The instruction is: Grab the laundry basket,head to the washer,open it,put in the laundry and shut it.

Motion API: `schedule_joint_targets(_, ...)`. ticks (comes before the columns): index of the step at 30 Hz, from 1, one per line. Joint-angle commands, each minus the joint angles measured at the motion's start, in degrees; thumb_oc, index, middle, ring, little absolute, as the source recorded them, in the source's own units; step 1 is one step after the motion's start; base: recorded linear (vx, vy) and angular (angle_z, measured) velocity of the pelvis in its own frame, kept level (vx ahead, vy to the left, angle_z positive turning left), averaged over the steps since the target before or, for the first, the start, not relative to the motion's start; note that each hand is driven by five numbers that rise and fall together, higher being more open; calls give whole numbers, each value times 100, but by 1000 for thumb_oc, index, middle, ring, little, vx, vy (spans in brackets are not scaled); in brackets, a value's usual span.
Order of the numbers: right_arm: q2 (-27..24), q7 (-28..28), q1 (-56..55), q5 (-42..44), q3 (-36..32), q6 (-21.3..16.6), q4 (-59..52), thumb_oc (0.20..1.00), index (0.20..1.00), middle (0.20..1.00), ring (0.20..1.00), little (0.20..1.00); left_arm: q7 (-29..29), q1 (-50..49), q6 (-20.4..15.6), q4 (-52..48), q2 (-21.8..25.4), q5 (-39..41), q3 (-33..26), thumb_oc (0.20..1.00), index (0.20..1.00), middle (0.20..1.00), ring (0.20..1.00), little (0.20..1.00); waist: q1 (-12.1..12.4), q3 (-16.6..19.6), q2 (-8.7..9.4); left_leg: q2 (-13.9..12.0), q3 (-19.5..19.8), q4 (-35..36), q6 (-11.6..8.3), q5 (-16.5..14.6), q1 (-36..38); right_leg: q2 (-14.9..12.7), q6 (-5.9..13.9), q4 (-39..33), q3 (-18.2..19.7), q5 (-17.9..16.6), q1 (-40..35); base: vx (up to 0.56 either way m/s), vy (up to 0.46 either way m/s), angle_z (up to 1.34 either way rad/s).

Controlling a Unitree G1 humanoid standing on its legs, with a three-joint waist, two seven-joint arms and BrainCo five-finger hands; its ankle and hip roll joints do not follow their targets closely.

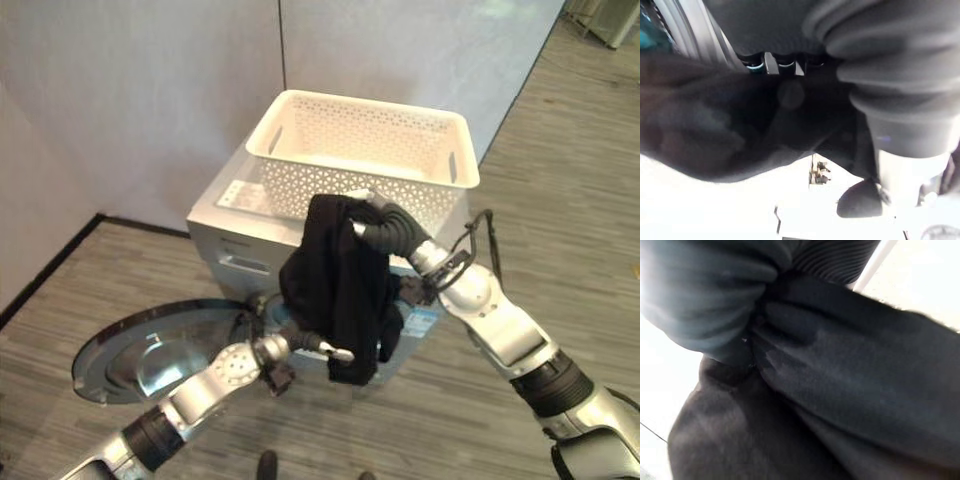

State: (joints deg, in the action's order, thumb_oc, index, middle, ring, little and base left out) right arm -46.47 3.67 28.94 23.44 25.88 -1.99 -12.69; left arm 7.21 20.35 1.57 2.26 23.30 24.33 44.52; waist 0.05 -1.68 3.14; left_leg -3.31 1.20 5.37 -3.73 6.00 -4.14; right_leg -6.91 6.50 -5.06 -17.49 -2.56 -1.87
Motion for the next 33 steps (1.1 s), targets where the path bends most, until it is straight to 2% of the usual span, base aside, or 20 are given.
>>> schedule_joint_targets(1, 123, -280, 821, 160, -56, -249, -131, 200, 200, 200, 200, 200, -35, 578, -215, 378, -364, 107, 203, 1000, 1000, 1000, 1000, 1000, 18, -12, 77, 86, -170, -37, 107, -624, 237, -133, 205, 118, 109, 340, -241, 0, 0, 0)
schedule_joint_targets(9, 320, -360, 1075, 123, 119, -254, -38, 200, 200, 200, 200, 200, -93, 810, -239, 657, -638, 33, 421, 1000, 1000, 1000, 1000, 1000, 3, -40, 90, 67, -211, -37, 112, -636, 242, -120, 201, 110, 142, 335, -229, 0, 0, 0)
schedule_joint_targets(10, 321, -360, 1076, 123, 119, -254, -38, 200, 200, 200, 200, 200, -93, 811, -241, 660, -639, 32, 422, 696, 696, 696, 696, 696, 4, -41, 90, 67, -211, -37, 111, -636, 242, -120, 201, 110, 143, 335, -230, 0, 0, 0)
schedule_joint_targets(11, 345, -373, 1076, 123, 110, -264, -32, 200, 200, 200, 200, 200, -115, 831, -252, 692, -657, -2, 420, 526, 526, 526, 526, 526, 6, -42, 93, 66, -212, -37, 112, -637, 245, -118, 199, 109, 142, 337, -231, 0, 0, 0)
schedule_joint_targets(12, 400, -416, 1082, 95, 89, -272, -5, 200, 200, 200, 200, 200, -169, 839, -283, 741, -694, -32, 403, 200, 200, 200, 200, 200, 17, -47, 100, 63, -210, -37, 112, -639, 245, -111, 192, 106, 140, 345, -231, 0, 0, 0)
schedule_joint_targets(26, 571, -518, 901, 21, -26, -301, 55, 200, 200, 200, 200, 200, -394, 532, -436, 736, -630, -136, 84, 200, 200, 200, 200, 200, 88, -94, 121, 36, -197, -37, 96, -629, 244, -76, 164, 103, 136, 367, -230, 0, 0, 0)
schedule_joint_targets(33, 293, -180, 430, -121, -19, -291, -263, 200, 200, 200, 200, 200, -351, 203, -530, 674, -410, -521, -177, 200, 200, 200, 200, 200, 116, -141, 144, 21, -211, -37, 79, -616, 229, -73, 162, 102, 114, 374, -224, 0, 0, 0)
